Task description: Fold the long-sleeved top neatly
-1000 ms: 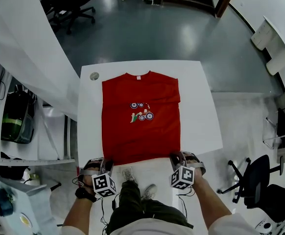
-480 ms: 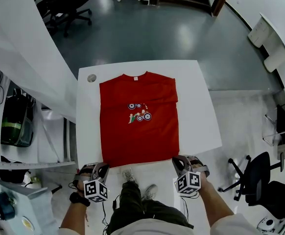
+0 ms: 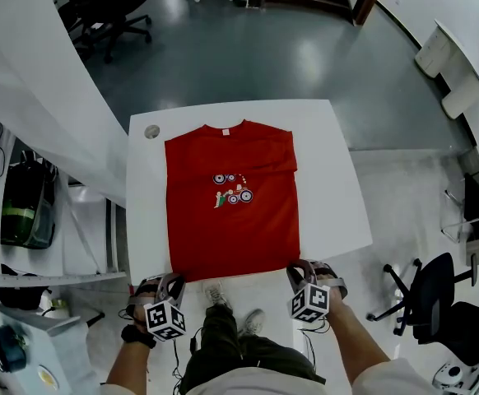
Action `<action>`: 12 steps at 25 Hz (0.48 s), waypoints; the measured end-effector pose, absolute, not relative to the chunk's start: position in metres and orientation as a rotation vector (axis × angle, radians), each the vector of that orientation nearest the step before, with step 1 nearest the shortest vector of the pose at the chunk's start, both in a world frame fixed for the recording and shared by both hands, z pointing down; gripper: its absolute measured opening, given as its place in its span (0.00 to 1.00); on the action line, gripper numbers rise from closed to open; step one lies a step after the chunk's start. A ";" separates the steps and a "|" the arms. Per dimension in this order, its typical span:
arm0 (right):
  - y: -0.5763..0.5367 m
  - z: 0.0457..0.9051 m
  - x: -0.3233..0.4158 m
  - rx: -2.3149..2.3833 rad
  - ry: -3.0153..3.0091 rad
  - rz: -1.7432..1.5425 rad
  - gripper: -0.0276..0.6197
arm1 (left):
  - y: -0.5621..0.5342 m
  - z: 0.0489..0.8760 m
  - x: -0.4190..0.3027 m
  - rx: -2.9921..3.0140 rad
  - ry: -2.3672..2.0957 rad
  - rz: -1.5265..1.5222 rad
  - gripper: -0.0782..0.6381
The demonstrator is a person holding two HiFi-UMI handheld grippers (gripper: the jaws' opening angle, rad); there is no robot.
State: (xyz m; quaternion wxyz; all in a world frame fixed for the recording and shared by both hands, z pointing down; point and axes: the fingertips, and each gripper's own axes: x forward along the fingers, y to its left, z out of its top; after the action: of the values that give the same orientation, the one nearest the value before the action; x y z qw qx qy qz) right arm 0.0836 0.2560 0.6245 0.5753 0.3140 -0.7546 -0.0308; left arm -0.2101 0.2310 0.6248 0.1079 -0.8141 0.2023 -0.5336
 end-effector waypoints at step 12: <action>0.266 0.625 0.098 0.697 -1.751 -0.103 0.30 | 0.244 0.631 -0.216 -2.272 0.662 -1.599 0.43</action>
State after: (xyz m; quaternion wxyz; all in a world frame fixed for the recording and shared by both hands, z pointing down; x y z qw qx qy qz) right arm 0.0981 0.2657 0.6254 0.5867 0.2989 -0.7513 -0.0441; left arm -0.2157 0.2438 0.6314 0.1420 -0.7874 0.2295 -0.5542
